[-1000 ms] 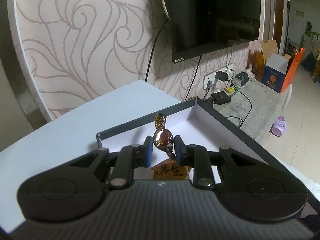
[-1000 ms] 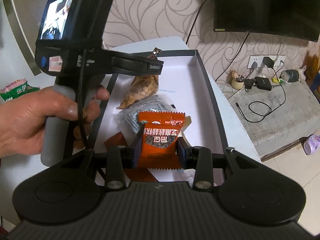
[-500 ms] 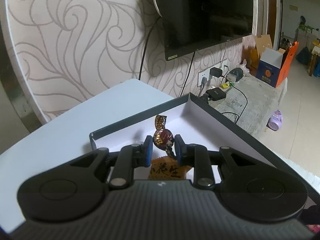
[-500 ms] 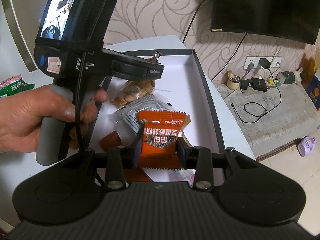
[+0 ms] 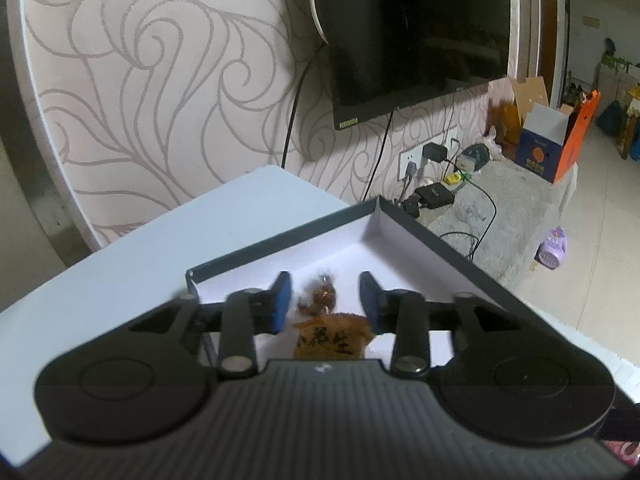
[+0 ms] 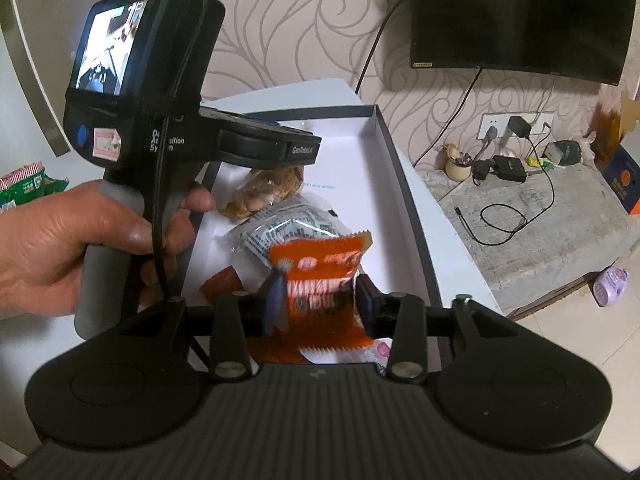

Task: Organize snacks
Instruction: 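Open both grippers to drop the chocolate and orange packet into the box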

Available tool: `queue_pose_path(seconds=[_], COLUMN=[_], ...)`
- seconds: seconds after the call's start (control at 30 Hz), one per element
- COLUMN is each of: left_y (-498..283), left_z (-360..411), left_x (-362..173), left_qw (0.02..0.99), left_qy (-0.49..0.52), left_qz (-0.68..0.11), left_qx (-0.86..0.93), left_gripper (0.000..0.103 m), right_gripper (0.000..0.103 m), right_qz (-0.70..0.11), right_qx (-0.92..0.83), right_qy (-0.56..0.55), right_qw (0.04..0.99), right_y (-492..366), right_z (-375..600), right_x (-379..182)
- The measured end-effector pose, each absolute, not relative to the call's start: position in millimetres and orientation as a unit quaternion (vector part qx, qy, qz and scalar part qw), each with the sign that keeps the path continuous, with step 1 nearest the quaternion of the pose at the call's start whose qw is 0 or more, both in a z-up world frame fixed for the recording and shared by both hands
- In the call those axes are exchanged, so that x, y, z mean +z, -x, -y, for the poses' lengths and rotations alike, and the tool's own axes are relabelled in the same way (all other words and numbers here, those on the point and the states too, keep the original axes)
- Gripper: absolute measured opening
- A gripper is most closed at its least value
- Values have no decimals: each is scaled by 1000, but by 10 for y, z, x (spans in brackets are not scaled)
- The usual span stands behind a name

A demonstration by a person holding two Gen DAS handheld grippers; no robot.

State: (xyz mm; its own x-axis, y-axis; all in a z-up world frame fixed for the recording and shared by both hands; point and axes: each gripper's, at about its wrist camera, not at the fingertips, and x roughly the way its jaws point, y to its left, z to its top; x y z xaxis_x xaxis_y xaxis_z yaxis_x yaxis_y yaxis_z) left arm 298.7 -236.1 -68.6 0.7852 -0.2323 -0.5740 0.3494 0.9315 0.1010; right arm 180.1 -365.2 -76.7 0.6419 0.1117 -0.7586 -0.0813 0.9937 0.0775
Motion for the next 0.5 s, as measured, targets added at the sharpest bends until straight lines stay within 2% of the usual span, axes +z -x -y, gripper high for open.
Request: queue_pose_path(seconds=[0.03,0.1,0.17,0.23,0.3,0.5], left_y=[-2972,-2942,-2914,-2874,-2843,-2730], left_z=[2358,2369,2371,2364,2364,2362], left_x=[-668,-629,-592,-549,-522,-470], left_qw=[941,943,945,948,949,949], left_qy=[-100,-101,-100,-97,-96,-94], left_qz=[-285,-277,-271,-264,-262,-259], left_qx=[-154,-153,-151,-149,-150,-149], left_gripper=[47,51,62,66,66,66], right_gripper=[56,57,57,60,65,67], right_qz=[-416,-412,-409,-407,-405,-400], right_qx=[53,56,59,59,59,59], right_qy=[-20,-23,-23,-25,-27,-33], right_qw=[907,909,911,911,912,914], right_y=[-1786,-1747,-1707,-1672,-1634,-1535], right_z=[3655,3659,3659,3662,3669,3668], right_x=[-748,-704,-670,-643,-621,-570])
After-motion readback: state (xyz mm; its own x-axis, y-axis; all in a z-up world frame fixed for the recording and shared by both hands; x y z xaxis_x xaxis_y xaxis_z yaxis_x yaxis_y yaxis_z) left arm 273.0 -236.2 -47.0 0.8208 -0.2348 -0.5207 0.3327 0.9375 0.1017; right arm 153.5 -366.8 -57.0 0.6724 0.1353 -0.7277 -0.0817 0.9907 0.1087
